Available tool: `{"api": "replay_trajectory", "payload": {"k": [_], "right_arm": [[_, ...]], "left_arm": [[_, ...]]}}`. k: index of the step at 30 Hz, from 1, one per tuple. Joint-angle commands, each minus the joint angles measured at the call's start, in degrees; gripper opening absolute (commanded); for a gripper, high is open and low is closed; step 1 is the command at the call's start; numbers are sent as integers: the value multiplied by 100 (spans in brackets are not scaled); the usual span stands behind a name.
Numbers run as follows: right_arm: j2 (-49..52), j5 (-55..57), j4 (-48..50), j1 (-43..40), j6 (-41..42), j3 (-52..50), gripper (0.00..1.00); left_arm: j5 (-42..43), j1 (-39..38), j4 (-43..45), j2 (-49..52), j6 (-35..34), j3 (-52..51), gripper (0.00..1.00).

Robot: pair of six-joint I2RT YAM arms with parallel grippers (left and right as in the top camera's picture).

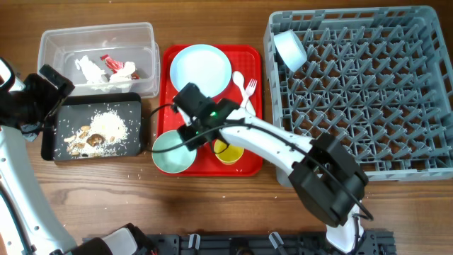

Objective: Sort waste into correct bins and load items into the dishwasher rack
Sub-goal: 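Grasp the light-blue bowl with right gripper and place it in the rack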

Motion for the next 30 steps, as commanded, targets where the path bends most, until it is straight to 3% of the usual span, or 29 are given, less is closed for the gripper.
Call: {"api": "replay_trajectory", "payload": {"k": [1,6,11,15,18,19,22,30], "right_arm": [[660,223,-525,146,-72,546,37],[876,232,-1165,66,-326,1447,4],[-247,914,-1569,-658,-538,2455,4],[-1882,2573,-2153,-2437,48,2522,4],[-1773,3032,-2804,-3512,109,2334,4],[-1591,3539,-3023,-3748,667,2006,4],[-994,5399,-3598,-3744,1952,1392,4],[-868,7239,-3276,-3386,2212,885,4]], "left_arm": [[-31,11,-76,-87,-31,61,100],[-33,11,-142,-87,-28,61,100],[-33,11,-142,-87,-28,61,100],[-33,11,-142,-87,-28,61,100],[-33,11,-142,-87,-28,61,100],[-33,11,-142,-87,-28,61,100],[-33,11,-142,-87,-28,63,100],[-33,11,-144,-87,-31,61,100]]}}
